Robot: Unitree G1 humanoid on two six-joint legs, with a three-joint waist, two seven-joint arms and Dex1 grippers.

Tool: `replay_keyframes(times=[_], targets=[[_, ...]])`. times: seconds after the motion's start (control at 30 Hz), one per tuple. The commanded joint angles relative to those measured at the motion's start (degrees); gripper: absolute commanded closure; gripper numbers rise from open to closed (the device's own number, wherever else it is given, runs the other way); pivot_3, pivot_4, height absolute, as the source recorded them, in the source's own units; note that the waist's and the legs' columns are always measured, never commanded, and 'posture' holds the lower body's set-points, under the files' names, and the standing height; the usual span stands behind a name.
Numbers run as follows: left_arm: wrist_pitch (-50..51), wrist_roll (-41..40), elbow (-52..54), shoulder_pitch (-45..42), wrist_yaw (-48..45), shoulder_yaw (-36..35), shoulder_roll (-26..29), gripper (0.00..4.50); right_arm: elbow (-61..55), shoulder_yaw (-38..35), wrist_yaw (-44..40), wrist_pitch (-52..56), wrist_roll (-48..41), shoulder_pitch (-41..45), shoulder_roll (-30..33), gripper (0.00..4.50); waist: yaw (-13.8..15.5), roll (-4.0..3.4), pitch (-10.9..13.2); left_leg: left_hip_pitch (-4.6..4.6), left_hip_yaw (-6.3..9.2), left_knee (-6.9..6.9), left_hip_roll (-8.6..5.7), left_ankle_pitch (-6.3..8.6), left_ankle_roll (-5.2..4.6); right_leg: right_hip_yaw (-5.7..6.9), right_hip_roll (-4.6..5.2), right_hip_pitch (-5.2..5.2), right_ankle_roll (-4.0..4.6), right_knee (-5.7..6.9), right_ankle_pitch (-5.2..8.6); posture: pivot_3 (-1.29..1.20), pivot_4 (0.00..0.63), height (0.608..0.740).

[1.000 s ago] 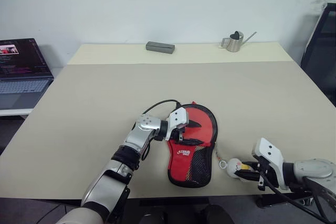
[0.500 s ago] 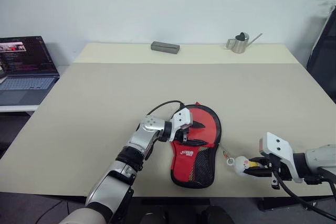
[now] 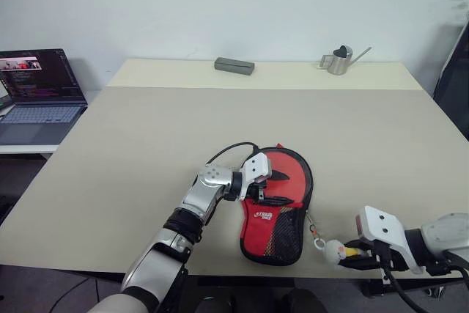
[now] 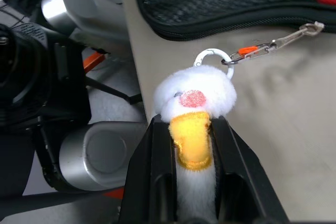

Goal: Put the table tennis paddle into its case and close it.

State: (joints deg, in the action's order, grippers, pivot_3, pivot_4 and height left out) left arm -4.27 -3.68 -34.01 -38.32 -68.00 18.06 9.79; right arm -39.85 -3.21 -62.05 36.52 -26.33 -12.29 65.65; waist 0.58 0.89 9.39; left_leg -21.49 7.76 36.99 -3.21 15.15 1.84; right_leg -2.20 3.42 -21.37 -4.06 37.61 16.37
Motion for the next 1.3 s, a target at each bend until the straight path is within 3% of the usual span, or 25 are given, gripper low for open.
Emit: replay_keyframes(times=[0.03, 0.53, 0.93, 1.2, 1.3], targets=[[0.6, 1.7, -0.7, 1.8, 0.2, 2.2, -0.6, 1.13, -4.5, -0.5, -2.6, -1.2, -0.8, -2.2, 1.7, 4.16, 0.0, 0.0, 0.0, -0.01, 0.0, 0.0, -0.02, 0.02, -0.03, 0.0, 0.03, 0.0, -0.03, -0.01, 0.02, 0.0, 0.15, 0.74], [0.4, 2.0, -0.7, 1.9, 0.7, 2.1, -0.9, 1.13, -16.5, -0.5, -4.9, -1.6, -2.4, -8.3, 5.1, 4.17, 0.5, 0.02, 0.0, -0.07, 0.03, 0.0, -0.06, 0.08, -0.13, 0.07, 0.09, 0.14, -0.11, -0.44, 0.0, 0.0, 0.15, 0.74], [0.5, 2.0, -0.6, 1.9, 0.8, 2.1, -0.8, 1.13, -14.9, 2.7, -2.2, -0.5, -1.2, -4.1, 3.8, 4.17, 0.7, 0.02, -0.1, -0.07, 0.03, 0.0, -0.06, 0.09, -0.14, 0.08, 0.1, 0.16, -0.12, -0.46, -0.01, 0.0, 0.15, 0.74], [0.3, 2.1, -0.9, 1.7, 1.1, 2.0, -1.2, 1.13, -14.8, 0.5, -1.3, 3.2, -6.0, -1.5, 2.8, 1.56, 0.7, 0.02, -0.1, -0.07, 0.03, 0.0, -0.06, 0.09, -0.14, 0.08, 0.1, 0.17, -0.11, -0.46, -0.01, 0.0, 0.15, 0.74], [0.1, 2.1, -1.2, 1.5, 1.2, 2.0, -1.4, 1.13, -13.9, -2.7, -0.5, 6.5, -11.9, 1.6, 1.6, 1.56, 0.7, 0.03, -0.1, -0.07, 0.03, 0.01, -0.06, 0.09, -0.15, 0.07, 0.1, 0.17, -0.11, -0.46, -0.02, 0.0, 0.15, 0.74]])
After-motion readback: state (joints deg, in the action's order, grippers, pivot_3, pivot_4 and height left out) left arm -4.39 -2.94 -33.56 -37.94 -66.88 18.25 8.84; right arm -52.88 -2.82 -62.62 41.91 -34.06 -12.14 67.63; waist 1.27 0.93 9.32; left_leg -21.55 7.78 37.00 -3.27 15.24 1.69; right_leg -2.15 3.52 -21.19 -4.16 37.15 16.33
